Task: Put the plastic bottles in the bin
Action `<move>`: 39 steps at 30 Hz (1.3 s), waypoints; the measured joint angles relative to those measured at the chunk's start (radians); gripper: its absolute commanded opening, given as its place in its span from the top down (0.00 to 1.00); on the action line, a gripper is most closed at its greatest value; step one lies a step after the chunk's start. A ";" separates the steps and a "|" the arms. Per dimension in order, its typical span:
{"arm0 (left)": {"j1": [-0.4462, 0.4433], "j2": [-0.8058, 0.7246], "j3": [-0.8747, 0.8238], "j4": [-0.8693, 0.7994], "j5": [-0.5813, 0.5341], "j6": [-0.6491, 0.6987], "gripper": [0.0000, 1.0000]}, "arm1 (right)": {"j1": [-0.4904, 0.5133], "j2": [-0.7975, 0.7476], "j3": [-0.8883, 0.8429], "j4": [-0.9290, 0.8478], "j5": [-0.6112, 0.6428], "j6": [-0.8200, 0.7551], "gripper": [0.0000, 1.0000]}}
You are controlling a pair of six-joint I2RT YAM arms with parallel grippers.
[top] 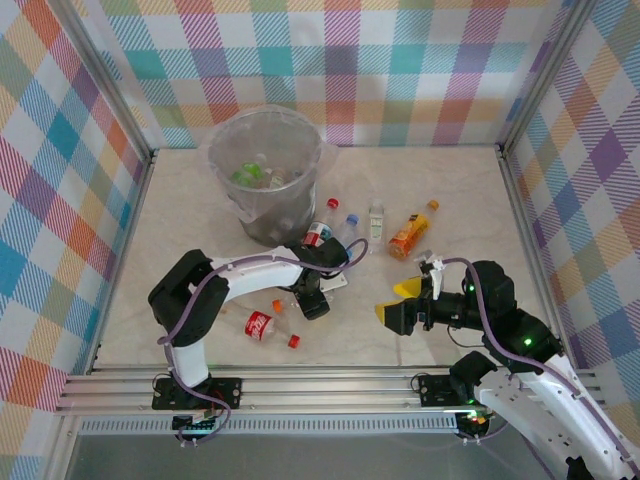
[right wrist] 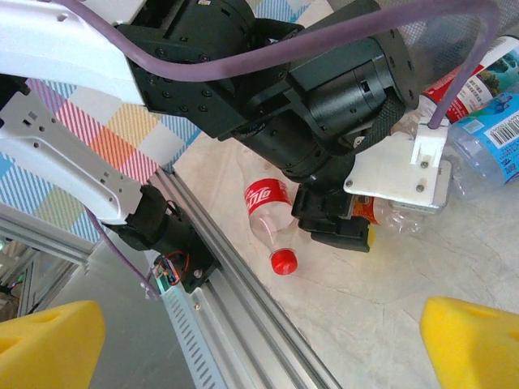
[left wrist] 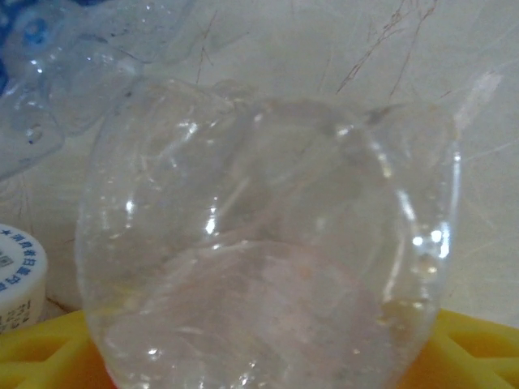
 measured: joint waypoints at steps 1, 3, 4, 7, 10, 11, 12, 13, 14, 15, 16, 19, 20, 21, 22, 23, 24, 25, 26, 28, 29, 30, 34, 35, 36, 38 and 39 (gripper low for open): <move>-0.002 0.000 0.000 0.000 -0.003 -0.003 0.27 | 0.000 -0.002 -0.001 -0.001 0.000 0.000 0.00; -0.002 0.000 0.000 0.000 -0.007 -0.010 0.30 | 0.000 -0.003 -0.001 -0.003 0.000 0.000 0.00; -0.002 0.000 0.000 0.000 -0.009 -0.011 0.31 | 0.000 -0.003 -0.001 -0.004 0.000 0.000 0.00; -0.002 0.000 0.000 0.000 -0.012 -0.018 0.40 | 0.000 -0.003 -0.001 -0.005 0.004 0.000 0.00; -0.002 -0.001 0.000 0.001 -0.010 -0.025 0.44 | 0.000 -0.003 -0.001 -0.005 0.007 0.000 0.00; -0.002 -0.002 0.000 0.001 -0.008 -0.029 0.44 | 0.000 -0.002 -0.001 -0.005 0.007 0.000 0.00; -0.002 -0.003 0.002 0.000 -0.003 -0.033 0.45 | 0.000 -0.002 -0.001 -0.005 0.007 0.000 0.00; -0.002 -0.005 0.004 0.000 0.003 -0.035 0.45 | 0.000 -0.001 -0.001 -0.005 0.007 0.000 0.00; -0.002 -0.007 0.006 0.000 0.007 -0.038 0.47 | 0.000 0.000 -0.001 -0.005 0.007 0.000 0.00; -0.002 -0.011 0.011 0.000 0.013 -0.042 0.48 | 0.000 0.001 -0.001 -0.004 0.007 0.000 0.00; -0.002 -0.016 0.014 0.000 0.017 -0.045 0.48 | 0.000 0.004 -0.001 -0.003 0.006 0.000 0.00; -0.002 -0.047 0.025 -0.002 0.037 -0.060 0.50 | 0.000 0.014 -0.002 -0.002 0.007 0.001 0.00; -0.002 -0.059 0.028 -0.001 0.042 -0.063 0.50 | 0.000 0.017 -0.002 -0.002 0.007 0.001 0.00; -0.002 -0.074 0.035 -0.003 0.050 -0.069 0.50 | 0.000 0.021 -0.003 0.000 0.007 0.001 0.00; -0.002 -0.090 0.042 -0.003 0.058 -0.074 0.50 | 0.000 0.026 -0.003 0.001 0.007 0.001 0.00; -0.002 -0.106 0.050 -0.005 0.066 -0.083 0.51 | 0.000 0.029 -0.003 0.001 0.007 0.001 0.00; -0.002 -0.118 0.059 -0.007 0.072 -0.088 0.50 | 0.000 0.033 -0.003 0.002 0.007 0.001 0.00; -0.002 -0.133 0.070 -0.010 0.080 -0.094 0.51 | 0.000 0.037 -0.003 0.003 0.007 0.001 0.00; -0.002 -0.148 0.080 -0.011 0.089 -0.102 0.51 | 0.000 0.040 -0.003 0.004 0.007 0.001 0.00; -0.002 -0.176 0.096 -0.012 0.105 -0.117 0.51 | 0.000 0.045 -0.003 0.010 0.006 0.002 0.00; -0.002 -0.190 0.106 -0.017 0.114 -0.126 0.51 | 0.000 0.047 -0.003 0.013 0.006 0.003 0.00; -0.002 -0.202 0.117 -0.023 0.125 -0.137 0.51 | 0.000 0.047 -0.003 0.016 0.006 0.004 0.00; 0.003 -0.243 0.175 -0.030 0.184 -0.179 0.51 | 0.000 0.048 -0.006 0.040 0.002 0.008 0.00; 0.008 -0.254 0.192 -0.031 0.201 -0.192 0.52 | 0.000 0.048 -0.008 0.047 -0.001 0.010 0.00; 0.014 -0.265 0.212 -0.031 0.222 -0.203 0.52 | 0.000 0.048 -0.010 0.050 -0.002 0.013 0.00; 0.029 -0.281 0.257 -0.032 0.265 -0.227 0.53 | 0.000 0.047 -0.014 0.055 -0.004 0.022 0.00; 0.042 -0.288 0.285 -0.032 0.289 -0.241 0.53 | 0.000 0.047 -0.016 0.055 -0.005 0.024 0.00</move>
